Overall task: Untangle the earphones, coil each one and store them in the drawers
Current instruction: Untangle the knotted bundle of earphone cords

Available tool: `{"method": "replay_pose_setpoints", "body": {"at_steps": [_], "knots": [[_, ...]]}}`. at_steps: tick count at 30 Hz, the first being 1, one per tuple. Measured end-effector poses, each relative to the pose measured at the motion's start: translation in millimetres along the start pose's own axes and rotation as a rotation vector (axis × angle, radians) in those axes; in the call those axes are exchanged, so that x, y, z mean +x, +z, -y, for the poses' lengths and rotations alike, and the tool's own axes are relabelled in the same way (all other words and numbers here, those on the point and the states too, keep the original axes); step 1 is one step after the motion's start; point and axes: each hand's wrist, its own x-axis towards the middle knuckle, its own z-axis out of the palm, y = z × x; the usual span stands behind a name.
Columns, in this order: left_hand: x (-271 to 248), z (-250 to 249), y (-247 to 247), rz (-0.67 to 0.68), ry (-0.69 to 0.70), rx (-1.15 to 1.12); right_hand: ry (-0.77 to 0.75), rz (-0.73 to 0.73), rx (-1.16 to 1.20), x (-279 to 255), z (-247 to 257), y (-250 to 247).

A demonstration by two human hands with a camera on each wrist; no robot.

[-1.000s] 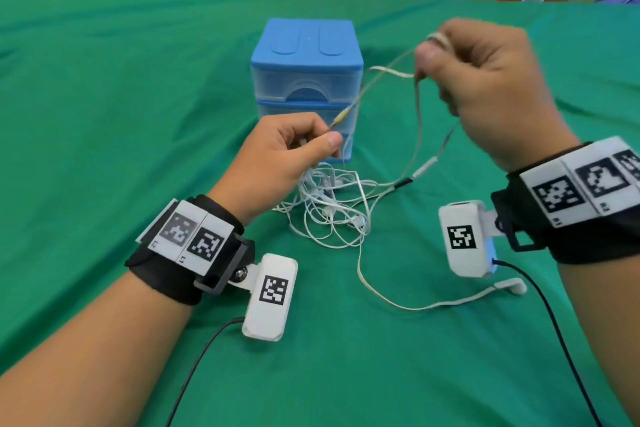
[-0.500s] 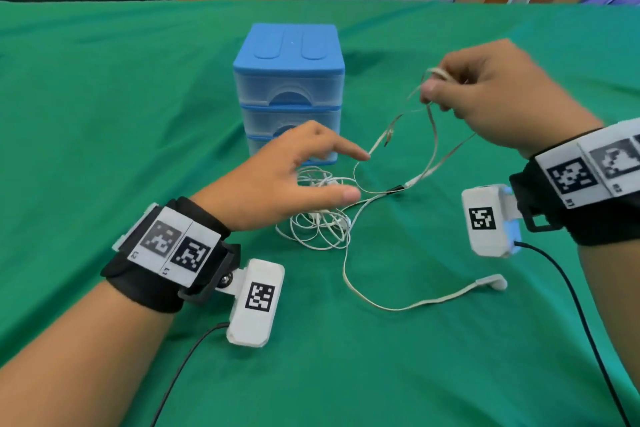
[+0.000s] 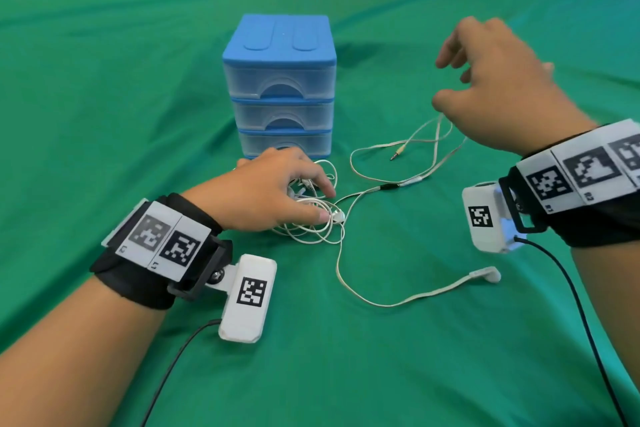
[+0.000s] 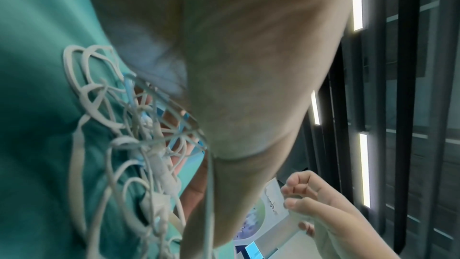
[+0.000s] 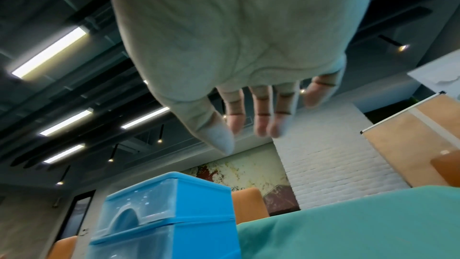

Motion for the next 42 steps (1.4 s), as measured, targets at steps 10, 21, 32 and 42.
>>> {"method": "replay_pose_setpoints", "body": {"at_steps": [10,21,32,42], "knots": [[2.6,-1.4,1.8,-0.023,-0.013,0.063,-0.454,0.671,0.018,-20.8,36.1,44.9],[5.6,2.4,5.2,-0.076,0.005,0.039,-0.410,0.756,-0.159,-10.7,43.9,66.1],[6.0,2.9,2.8,-0.139,0.008,-0.195,-0.241,0.309,0.046,20.1,18.7,-2.8],[2.7,1.4,0.8,-0.209,-0.009,-0.259,-0.236,-0.083,0.222,20.6,19.1,-5.8]]}}
